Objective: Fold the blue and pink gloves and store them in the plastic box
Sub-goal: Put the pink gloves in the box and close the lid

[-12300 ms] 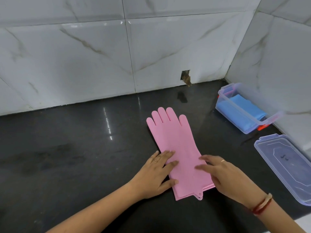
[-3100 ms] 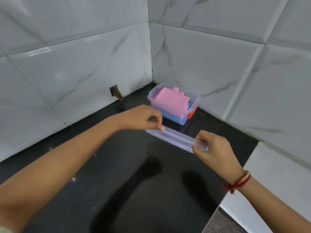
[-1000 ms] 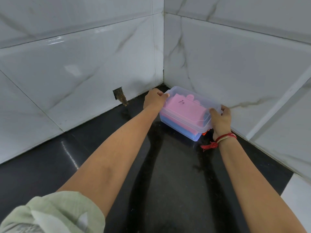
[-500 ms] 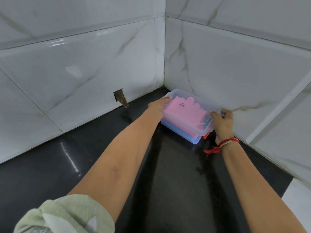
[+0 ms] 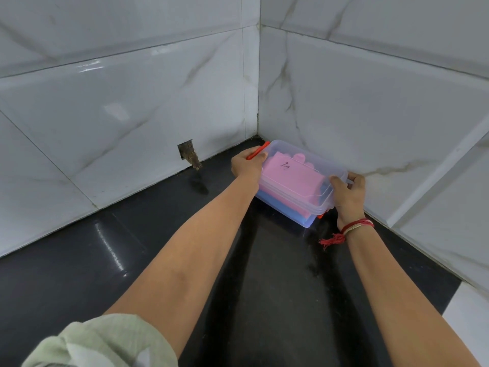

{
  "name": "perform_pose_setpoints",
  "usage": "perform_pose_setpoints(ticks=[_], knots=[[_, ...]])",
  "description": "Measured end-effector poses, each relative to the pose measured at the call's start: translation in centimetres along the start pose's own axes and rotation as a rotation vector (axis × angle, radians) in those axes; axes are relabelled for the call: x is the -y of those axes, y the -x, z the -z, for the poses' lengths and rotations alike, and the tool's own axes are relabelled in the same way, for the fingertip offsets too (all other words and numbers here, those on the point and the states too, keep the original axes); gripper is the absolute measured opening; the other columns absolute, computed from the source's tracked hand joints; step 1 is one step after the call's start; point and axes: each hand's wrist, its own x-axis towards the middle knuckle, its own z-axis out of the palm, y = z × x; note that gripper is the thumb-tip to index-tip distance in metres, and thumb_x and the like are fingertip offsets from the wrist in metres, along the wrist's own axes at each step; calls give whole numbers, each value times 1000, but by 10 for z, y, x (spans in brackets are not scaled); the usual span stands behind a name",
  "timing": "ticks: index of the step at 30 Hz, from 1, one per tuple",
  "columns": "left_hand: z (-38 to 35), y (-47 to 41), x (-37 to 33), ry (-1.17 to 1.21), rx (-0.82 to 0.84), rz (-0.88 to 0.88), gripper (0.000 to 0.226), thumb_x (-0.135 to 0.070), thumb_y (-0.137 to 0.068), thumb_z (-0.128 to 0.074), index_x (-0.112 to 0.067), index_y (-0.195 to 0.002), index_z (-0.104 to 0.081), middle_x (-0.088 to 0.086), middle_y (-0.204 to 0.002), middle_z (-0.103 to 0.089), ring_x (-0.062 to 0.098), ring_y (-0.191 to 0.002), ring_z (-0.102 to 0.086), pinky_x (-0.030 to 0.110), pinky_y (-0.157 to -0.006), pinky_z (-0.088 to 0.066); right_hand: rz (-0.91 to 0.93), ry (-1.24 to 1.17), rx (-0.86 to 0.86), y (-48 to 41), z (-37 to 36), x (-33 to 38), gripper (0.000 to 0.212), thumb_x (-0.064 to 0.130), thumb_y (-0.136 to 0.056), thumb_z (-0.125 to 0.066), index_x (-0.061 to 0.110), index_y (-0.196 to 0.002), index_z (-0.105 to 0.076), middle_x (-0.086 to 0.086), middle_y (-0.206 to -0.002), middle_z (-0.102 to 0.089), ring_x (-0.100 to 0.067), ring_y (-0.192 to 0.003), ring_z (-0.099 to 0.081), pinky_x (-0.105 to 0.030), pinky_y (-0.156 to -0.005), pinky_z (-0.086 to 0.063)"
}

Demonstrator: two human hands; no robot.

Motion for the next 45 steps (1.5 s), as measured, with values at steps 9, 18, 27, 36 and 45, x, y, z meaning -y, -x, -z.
perform_pose_setpoints(ticks=[9,18,27,36,45], knots=[[-4,30,-7,-1089,111,-838,25,-20,-93,-50,-19,-115,-61,2,-114,-65,20,-107,-58,45,-109,-30,-173,56,63,3,8,7,50,30,-84,-62,18,-128,-41,-10,-129,-47,-28,-106,-53,-42,-90,-48],[-21,58,-8,-1442,491,-662,103,-82,-66,-51,-14,-141,-30,9,-146,-38,29,-132,-36,53,-104,-33,-558,-46,383,11,42,20,43,43,-76,-71,14,-106,-59,-5,-92,-62,-21,-86,-60,-36,-85,-47],[-25,57,-8,-1476,515,-608,106,-82,-67,-49,-15,-145,-23,10,-151,-29,30,-137,-29,58,-106,-29,-293,258,314,9,55,35,32,38,-83,-66,11,-69,-59,-5,-65,-54,-17,-58,-53,-29,-55,-50],[-27,55,-4,-1529,521,-596,112,-84,-68,-43,-13,-148,-12,11,-157,-18,33,-142,-20,59,-109,-21,-36,664,345,11,44,48,43,38,-84,-57,11,-51,-51,-3,-46,-48,-19,-43,-41,-23,-45,-35],[-23,56,0,-1494,535,-655,107,-80,-74,-43,-14,-149,-7,13,-158,-12,33,-144,-12,54,-113,-14,411,1303,40,32,28,48,40,39,-92,-45,3,-86,-61,-19,-93,-67,-37,-86,-62,-33,-65,-41]])
